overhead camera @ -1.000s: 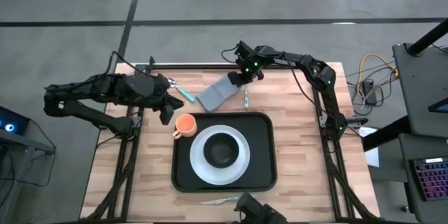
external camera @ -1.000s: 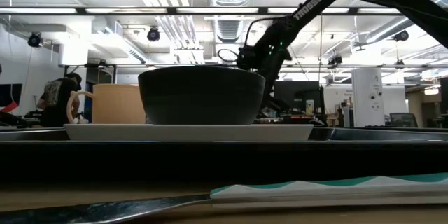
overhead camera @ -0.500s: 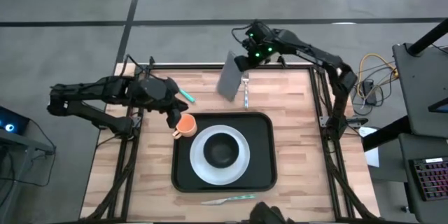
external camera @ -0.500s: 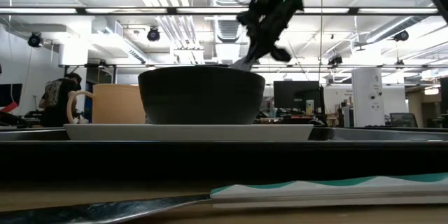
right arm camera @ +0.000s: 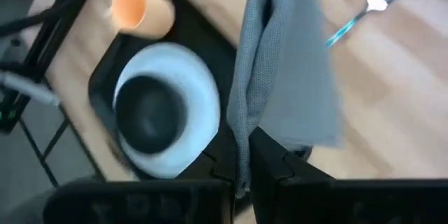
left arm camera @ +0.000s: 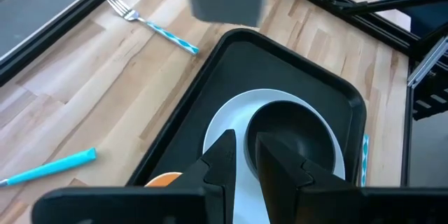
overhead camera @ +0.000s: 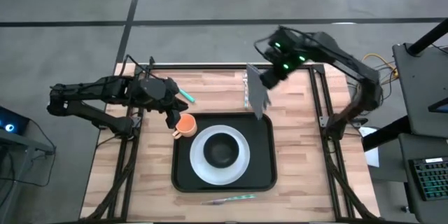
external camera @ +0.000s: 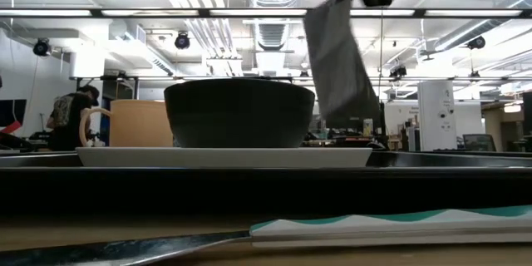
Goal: Set up tray
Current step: Put the table napkin on the tray
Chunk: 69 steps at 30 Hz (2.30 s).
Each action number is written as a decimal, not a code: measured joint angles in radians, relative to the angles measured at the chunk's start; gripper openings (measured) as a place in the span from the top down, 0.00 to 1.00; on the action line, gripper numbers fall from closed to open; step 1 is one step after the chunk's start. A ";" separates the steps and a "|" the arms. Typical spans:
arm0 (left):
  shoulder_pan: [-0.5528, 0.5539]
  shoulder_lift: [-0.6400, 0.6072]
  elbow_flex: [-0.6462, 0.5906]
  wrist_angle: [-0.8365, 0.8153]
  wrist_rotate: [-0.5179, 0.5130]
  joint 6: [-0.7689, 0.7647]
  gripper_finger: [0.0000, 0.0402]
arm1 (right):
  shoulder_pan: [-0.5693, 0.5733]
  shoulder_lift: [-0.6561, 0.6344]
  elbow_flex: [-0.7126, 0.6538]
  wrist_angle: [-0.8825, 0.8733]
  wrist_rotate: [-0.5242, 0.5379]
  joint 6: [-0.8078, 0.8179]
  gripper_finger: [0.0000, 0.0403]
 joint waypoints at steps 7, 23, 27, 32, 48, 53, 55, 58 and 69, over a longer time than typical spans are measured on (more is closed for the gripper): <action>0.000 -0.001 0.000 0.000 0.000 0.006 0.91 | 0.298 -0.193 -0.030 -0.048 0.093 0.253 0.98; 0.000 0.000 0.001 0.000 -0.018 0.021 0.91 | 0.953 -0.106 -0.083 0.089 0.214 0.651 0.98; 0.000 -0.001 0.001 0.000 -0.018 0.014 0.91 | 1.042 -0.086 -0.133 0.201 0.196 0.706 0.98; 0.000 -0.001 0.001 0.000 -0.017 0.002 0.91 | 1.135 -0.059 -0.233 0.345 0.172 0.795 0.98; 0.000 -0.001 0.002 0.000 0.011 -0.021 0.91 | 1.022 -0.073 -0.518 0.663 0.019 0.549 0.98; 0.000 -0.001 0.002 -0.001 0.012 -0.022 0.91 | 0.948 -0.119 -0.588 0.659 -0.003 0.467 0.98; 0.000 -0.001 0.002 -0.001 0.011 -0.022 0.91 | 0.907 -0.155 -0.620 0.656 -0.003 0.417 0.98; 0.000 -0.002 0.002 -0.001 0.012 -0.024 0.91 | 0.825 -0.214 -0.677 0.654 -0.009 0.369 0.98; 0.000 -0.001 0.002 -0.001 0.011 -0.032 0.91 | 0.615 -0.349 -0.923 0.665 -0.119 0.230 0.98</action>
